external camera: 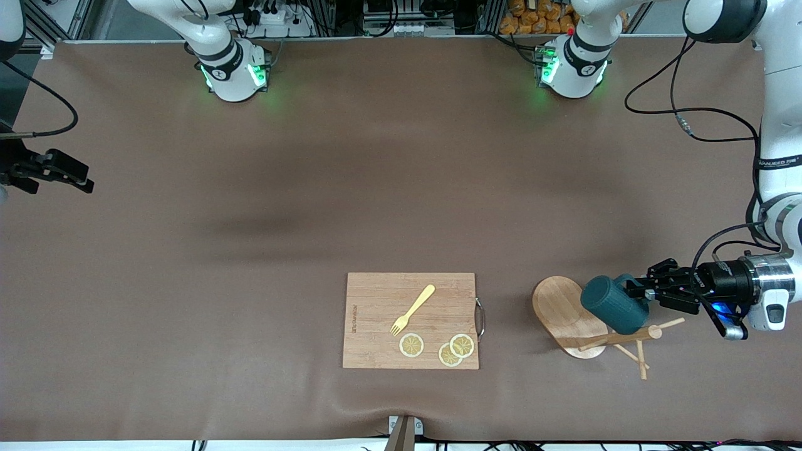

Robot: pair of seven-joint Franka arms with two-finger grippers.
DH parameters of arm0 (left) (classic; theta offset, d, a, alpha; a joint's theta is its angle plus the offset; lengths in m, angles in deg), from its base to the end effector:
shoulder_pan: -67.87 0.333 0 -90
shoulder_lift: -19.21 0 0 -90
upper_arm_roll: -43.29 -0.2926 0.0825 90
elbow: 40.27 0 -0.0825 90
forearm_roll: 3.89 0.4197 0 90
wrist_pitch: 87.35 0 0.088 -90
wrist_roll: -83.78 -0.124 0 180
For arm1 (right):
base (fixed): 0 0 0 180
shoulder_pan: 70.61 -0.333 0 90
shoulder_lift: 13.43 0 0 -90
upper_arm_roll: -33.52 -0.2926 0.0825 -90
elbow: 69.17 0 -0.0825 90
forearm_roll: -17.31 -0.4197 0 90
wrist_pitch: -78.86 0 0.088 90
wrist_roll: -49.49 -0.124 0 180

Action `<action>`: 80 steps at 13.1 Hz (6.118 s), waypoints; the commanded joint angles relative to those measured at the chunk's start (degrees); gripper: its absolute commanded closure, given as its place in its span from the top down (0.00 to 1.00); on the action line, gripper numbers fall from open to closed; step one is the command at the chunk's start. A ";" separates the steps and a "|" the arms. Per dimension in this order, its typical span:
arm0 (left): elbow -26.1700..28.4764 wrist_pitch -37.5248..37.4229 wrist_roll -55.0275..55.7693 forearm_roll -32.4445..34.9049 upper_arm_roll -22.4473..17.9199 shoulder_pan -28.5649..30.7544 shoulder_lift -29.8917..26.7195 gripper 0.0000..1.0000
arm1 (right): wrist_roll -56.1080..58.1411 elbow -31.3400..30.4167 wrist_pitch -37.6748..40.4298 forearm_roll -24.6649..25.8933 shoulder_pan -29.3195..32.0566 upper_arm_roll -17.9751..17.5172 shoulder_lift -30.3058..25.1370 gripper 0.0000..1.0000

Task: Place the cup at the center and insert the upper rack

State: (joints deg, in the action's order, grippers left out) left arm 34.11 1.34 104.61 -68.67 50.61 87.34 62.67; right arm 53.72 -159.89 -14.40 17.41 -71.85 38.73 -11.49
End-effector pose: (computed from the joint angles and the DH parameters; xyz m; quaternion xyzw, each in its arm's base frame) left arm 0.7282 0.0617 0.2915 0.7235 0.3459 -0.2481 0.5435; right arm 0.6033 -0.0413 0.5626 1.0000 0.0023 0.0051 0.0028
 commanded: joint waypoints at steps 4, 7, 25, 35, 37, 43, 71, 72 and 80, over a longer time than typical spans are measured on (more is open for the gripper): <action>-0.38 0.51 0.16 -1.23 0.33 0.14 1.02 1.00 | 0.70 -0.69 0.18 0.61 0.89 -0.55 -0.79 1.00; -0.99 0.52 0.34 -1.23 0.86 0.31 0.31 1.00 | 0.70 -0.69 0.18 0.61 0.98 -0.46 -0.88 1.00; -0.03 -3.26 -0.53 36.77 7.43 -0.57 -23.58 1.00 | 0.70 -1.04 -0.17 0.61 1.33 -0.46 -0.79 1.00; 5.85 -3.26 -2.98 64.68 19.31 -0.48 -35.35 1.00 | 0.70 -1.65 -0.52 0.61 1.33 -0.46 -0.79 1.00; 9.88 -0.73 -8.86 64.60 19.40 0.57 -39.22 1.00 | 0.70 -1.65 -0.52 0.61 1.42 -0.46 -0.88 1.00; 11.58 2.96 -10.02 64.42 14.51 -3.44 -41.53 1.00 | 0.70 -1.65 -0.61 0.61 1.42 -0.46 -0.79 1.00; 16.04 -1.59 -11.52 64.60 -7.32 -23.77 -47.67 1.00 | 0.70 -1.83 -0.70 0.61 1.51 -0.46 -0.79 1.00; 17.45 -1.07 -11.52 64.60 -7.40 -23.86 -48.63 1.00 | 0.70 -1.83 -0.70 0.61 1.51 -0.46 -0.79 1.00; 16.76 -0.01 -10.90 64.78 -8.55 -24.74 -48.73 1.00 | 0.70 -1.83 -0.70 0.61 1.51 -0.46 -0.79 1.00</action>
State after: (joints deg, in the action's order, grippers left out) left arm 50.18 0.67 93.62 -4.95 42.74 64.01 15.16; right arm 53.72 -161.02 -14.77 17.41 -71.40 39.01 -11.49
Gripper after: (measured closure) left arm 0.000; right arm 0.000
